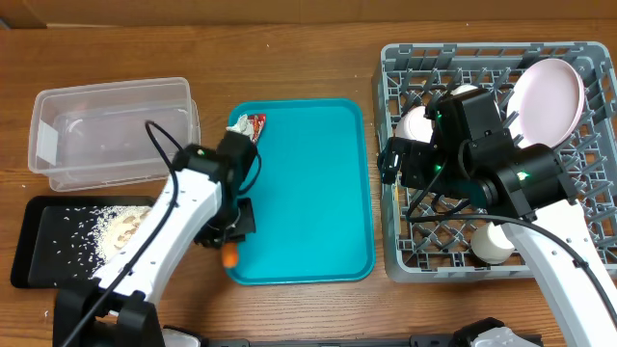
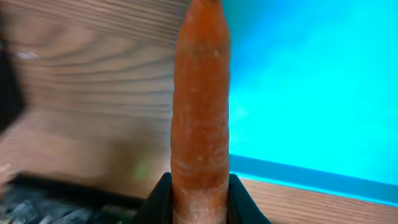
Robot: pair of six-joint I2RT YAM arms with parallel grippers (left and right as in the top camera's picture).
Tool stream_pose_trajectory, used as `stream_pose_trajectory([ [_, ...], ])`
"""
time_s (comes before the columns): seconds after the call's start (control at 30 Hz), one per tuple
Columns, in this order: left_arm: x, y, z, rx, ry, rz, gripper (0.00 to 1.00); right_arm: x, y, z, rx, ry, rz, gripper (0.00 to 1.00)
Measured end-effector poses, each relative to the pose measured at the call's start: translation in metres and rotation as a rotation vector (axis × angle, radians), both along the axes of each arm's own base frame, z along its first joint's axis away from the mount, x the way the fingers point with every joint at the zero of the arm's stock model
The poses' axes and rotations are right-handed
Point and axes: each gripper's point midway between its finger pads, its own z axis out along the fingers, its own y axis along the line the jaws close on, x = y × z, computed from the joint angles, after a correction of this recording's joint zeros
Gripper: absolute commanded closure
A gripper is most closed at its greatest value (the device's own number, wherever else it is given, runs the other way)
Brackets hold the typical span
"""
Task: Sort waste into correct bins and load items into the dishwasher
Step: 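Drop the carrot onto the black scrap tray with the left gripper, then grasp the red wrapper and tissue on the teal tray with left gripper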
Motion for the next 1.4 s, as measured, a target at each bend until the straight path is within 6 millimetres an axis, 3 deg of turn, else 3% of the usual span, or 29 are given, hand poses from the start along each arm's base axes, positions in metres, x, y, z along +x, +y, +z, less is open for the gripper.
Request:
stream_pose_trajectory([
  [0.17, 0.001, 0.038, 0.017, 0.106, 0.006, 0.15, 0.91, 0.0, 0.0, 0.0, 0.001, -0.002, 0.0, 0.0],
  [0.33, 0.001, 0.083, 0.018, 0.145, 0.011, 0.369, 0.87, 0.001, 0.0, 0.0, 0.001, -0.003, 0.0, 0.0],
  [0.47, -0.002, 0.126, 0.017, 0.149, -0.005, 0.589, 0.95, 0.001, 0.0, 0.0, 0.001, -0.003, 0.0, 0.0],
  [0.53, -0.002, 0.146, 0.015, 0.147, -0.028, 0.689, 0.94, 0.001, 0.0, 0.0, 0.001, -0.004, 0.0, 0.0],
  [0.7, -0.012, 0.175, 0.015, 0.151, -0.033, 0.834, 0.55, 0.001, 0.0, 0.0, 0.001, -0.003, 0.0, 0.0],
  [0.77, -0.014, 0.181, 0.015, 0.157, -0.036, 0.862, 0.52, 0.001, 0.0, 0.0, 0.002, -0.003, 0.0, 0.0],
  [1.0, -0.019, 0.184, 0.016, 0.16, -0.024, 0.868, 0.53, 0.001, 0.0, 0.001, 0.002, -0.005, 0.0, 0.0],
  [1.1, -0.014, 0.182, 0.026, 0.134, -0.035, 0.856, 0.53, 0.001, 0.0, 0.001, 0.002, -0.005, 0.0, 0.0],
  [1.2, 0.011, 0.175, 0.044, 0.03, -0.11, 0.806, 0.53, 0.001, 0.001, 0.001, 0.002, -0.005, 0.0, 0.0],
  [1.3, 0.054, 0.154, 0.068, -0.128, -0.248, 0.678, 0.49, 0.001, 0.001, 0.001, 0.002, -0.006, 0.0, 0.0],
  [1.4, 0.102, 0.114, 0.09, -0.276, -0.404, 0.443, 0.3, 0.001, 0.001, 0.001, 0.003, -0.007, 0.0, 0.0],
])
